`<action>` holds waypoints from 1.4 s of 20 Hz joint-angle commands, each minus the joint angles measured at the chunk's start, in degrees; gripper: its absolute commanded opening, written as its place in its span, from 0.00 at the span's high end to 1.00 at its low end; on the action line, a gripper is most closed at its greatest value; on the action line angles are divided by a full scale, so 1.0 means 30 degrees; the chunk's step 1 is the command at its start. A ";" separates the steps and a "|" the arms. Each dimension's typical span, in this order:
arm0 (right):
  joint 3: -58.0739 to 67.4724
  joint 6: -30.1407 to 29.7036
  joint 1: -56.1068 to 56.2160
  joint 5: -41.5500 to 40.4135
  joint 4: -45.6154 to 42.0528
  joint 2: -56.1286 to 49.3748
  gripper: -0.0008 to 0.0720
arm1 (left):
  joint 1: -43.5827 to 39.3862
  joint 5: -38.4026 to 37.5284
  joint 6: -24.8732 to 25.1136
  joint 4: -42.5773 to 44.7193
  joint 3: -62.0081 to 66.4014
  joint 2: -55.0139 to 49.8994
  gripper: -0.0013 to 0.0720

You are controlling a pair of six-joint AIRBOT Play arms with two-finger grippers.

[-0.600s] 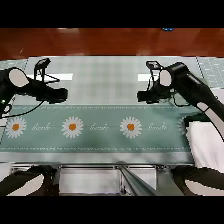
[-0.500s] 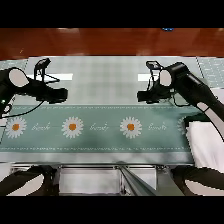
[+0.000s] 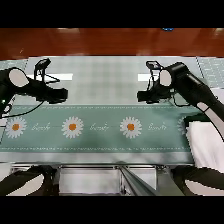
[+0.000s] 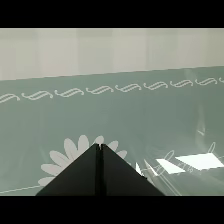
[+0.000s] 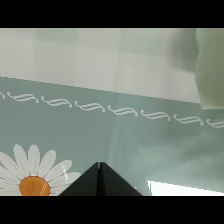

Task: Fold the shirts.

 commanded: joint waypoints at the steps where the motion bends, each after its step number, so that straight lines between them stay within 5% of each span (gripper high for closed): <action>1: 0.0000 0.0000 0.0000 -0.0255 -0.0022 0.0015 0.95 | 0.0000 0.0036 0.0007 0.0015 0.0007 -0.0160 0.96; 7: 0.0000 -0.0022 -0.0015 -0.5428 -0.2193 0.0015 0.95 | 0.0000 0.1217 0.0073 0.0036 0.0007 -0.1100 0.95; 8: 0.0022 0.0036 -0.0015 -0.6142 -0.3016 0.0015 0.81 | 0.0044 0.1486 0.0073 0.0197 0.0015 -0.1370 0.91; 9: 0.0036 0.0568 -0.0029 -0.6710 -0.4175 0.0015 0.50 | 0.0044 0.1574 0.0058 0.0758 0.0015 -0.1647 0.65; 10: 0.0204 0.1654 -0.0138 -0.6703 -0.5778 0.0015 0.41 | 0.0036 0.1530 0.0007 0.1552 0.0015 -0.1836 0.30; 14: 0.2244 0.2018 -0.3155 -0.3439 -0.8349 0.0342 0.41 | 0.0911 0.2397 -0.1406 0.4685 0.0000 -0.0510 0.29; 18: 0.1945 0.0699 -0.7788 -0.2820 -0.5166 0.1129 0.41 | 0.1348 0.4750 -0.2557 0.3825 -0.1100 0.2812 0.29; 21: -0.0219 -0.0867 -0.9814 -0.4116 -0.1209 0.1035 0.41 | 0.0510 0.5384 -0.2892 0.3759 -0.2718 0.4073 0.29; 28: -0.1078 -0.0823 -1.0171 -0.6972 0.0903 -0.3395 0.42 | -0.0124 0.6382 -0.3031 0.3126 -0.3891 0.3235 0.29</action>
